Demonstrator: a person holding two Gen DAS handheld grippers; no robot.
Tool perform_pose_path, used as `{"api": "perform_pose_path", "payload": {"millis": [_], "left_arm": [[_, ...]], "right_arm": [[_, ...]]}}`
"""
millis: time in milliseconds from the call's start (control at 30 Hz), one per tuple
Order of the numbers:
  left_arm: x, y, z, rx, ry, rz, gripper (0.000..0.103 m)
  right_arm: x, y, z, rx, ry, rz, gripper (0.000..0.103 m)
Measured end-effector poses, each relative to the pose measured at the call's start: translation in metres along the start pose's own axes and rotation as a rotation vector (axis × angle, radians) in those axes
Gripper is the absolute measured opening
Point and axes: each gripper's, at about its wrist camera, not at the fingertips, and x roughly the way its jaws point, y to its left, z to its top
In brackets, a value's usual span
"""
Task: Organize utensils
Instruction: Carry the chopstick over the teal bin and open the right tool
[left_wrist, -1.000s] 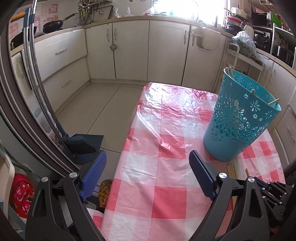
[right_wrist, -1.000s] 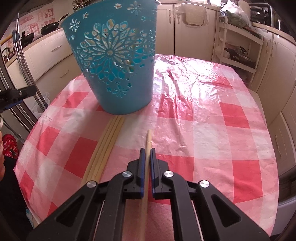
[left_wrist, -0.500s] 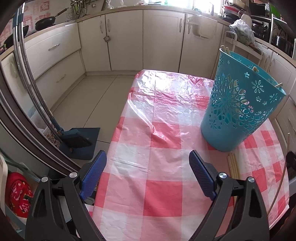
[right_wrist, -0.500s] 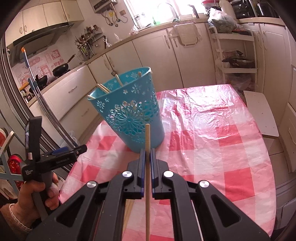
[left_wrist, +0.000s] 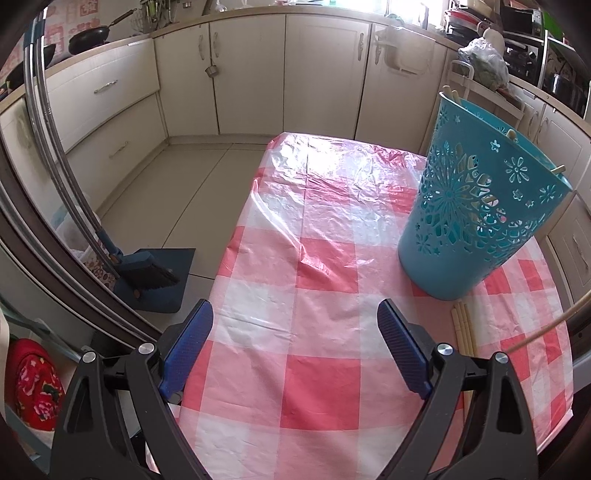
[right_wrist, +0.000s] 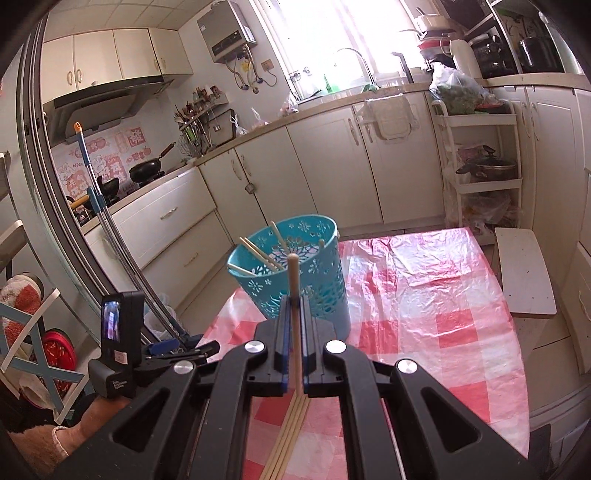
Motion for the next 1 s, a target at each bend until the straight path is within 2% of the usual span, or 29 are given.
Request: {"api": "perform_pose_path", "payload": {"millis": [367, 633, 800, 1000], "left_arm": [[0.000, 0.002, -0.001, -0.015, 0.004, -0.013, 0.087], [-0.002, 0.005, 0.000, -0.037, 0.004, -0.030, 0.087], [-0.004, 0.006, 0.001, -0.040, -0.005, -0.019, 0.087], [-0.010, -0.002, 0.002, 0.006, -0.039, 0.007, 0.087]], "right_arm": [[-0.030, 0.029, 0.070, -0.093, -0.081, 0.052, 0.005], [-0.021, 0.042, 0.125, -0.135, -0.182, 0.040, 0.005], [0.019, 0.041, 0.123, -0.149, -0.175, -0.021, 0.005], [0.080, 0.031, 0.086, -0.165, -0.042, -0.096, 0.005]]}}
